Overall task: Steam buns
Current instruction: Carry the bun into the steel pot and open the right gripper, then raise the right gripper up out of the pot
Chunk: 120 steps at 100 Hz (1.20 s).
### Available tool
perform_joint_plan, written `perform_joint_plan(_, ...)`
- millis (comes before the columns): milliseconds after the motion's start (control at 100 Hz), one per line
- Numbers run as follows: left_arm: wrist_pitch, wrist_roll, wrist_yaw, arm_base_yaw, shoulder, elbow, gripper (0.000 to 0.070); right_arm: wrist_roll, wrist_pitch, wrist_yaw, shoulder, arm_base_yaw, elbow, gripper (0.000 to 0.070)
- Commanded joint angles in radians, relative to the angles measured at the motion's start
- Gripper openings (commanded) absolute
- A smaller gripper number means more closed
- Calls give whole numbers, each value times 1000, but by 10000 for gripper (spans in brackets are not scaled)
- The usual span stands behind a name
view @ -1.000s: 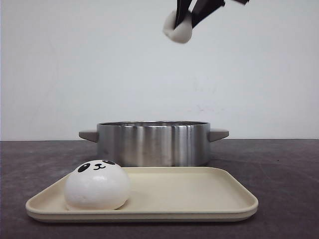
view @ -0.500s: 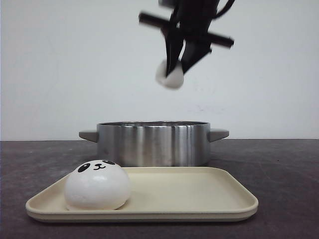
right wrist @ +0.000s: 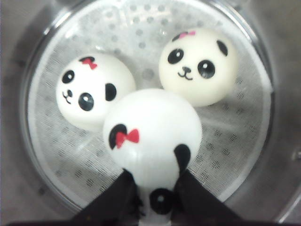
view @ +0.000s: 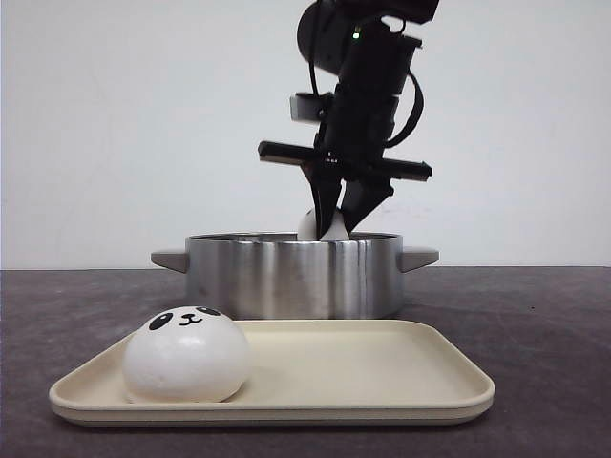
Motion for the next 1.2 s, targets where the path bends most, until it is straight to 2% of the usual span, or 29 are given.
perform_joint_plan(0, 10, 7, -3, -5, 9, 22, 555, -8, 14, 0, 28, 5, 21, 1)
perform_joint_plan(220, 9, 7, -3, -5, 9, 22, 555, -11, -4, 0, 49, -4, 21, 4)
perform_joint_plan(290, 9, 7, -3, -5, 9, 22, 555, -11, -10, 1, 54, -4, 21, 38)
perform_joint_plan(400, 8, 7, -3, -5, 9, 22, 556, -11, -20, 1, 54, -4, 21, 179)
perform_joint_plan(540, 8, 7, -3, -5, 9, 22, 555, -11, -21, 2, 54, -4, 21, 320)
perform_joint_plan(640, -1, 7, -3, -5, 9, 22, 555, -10, -27, 2, 54, -4, 21, 458)
perform_joint_plan(710, -13, 7, -3, -5, 9, 22, 555, -10, -31, 10, 54, -4, 21, 516)
perform_joint_plan(830, -25, 7, -3, -5, 9, 22, 556, -11, -40, 37, 54, -3, 21, 518)
perform_joint_plan(1070, -35, 7, -3, -5, 9, 22, 555, -11, -44, 31, 51, -3, 24, 505)
perform_joint_plan(1090, -35, 7, -3, -5, 9, 22, 555, -11, -48, 24, 50, -3, 28, 480)
perform_joint_plan(1120, -35, 7, -3, -5, 9, 22, 555, -12, -55, 6, 47, -3, 33, 397)
perform_joint_plan(1150, -36, 7, -2, -6, 9, 22, 555, -16, -63, -15, 42, -3, 37, 280)
perform_joint_plan(1190, -38, 6, -2, -6, 9, 22, 555, -19, -68, -42, 35, -2, 42, 89)
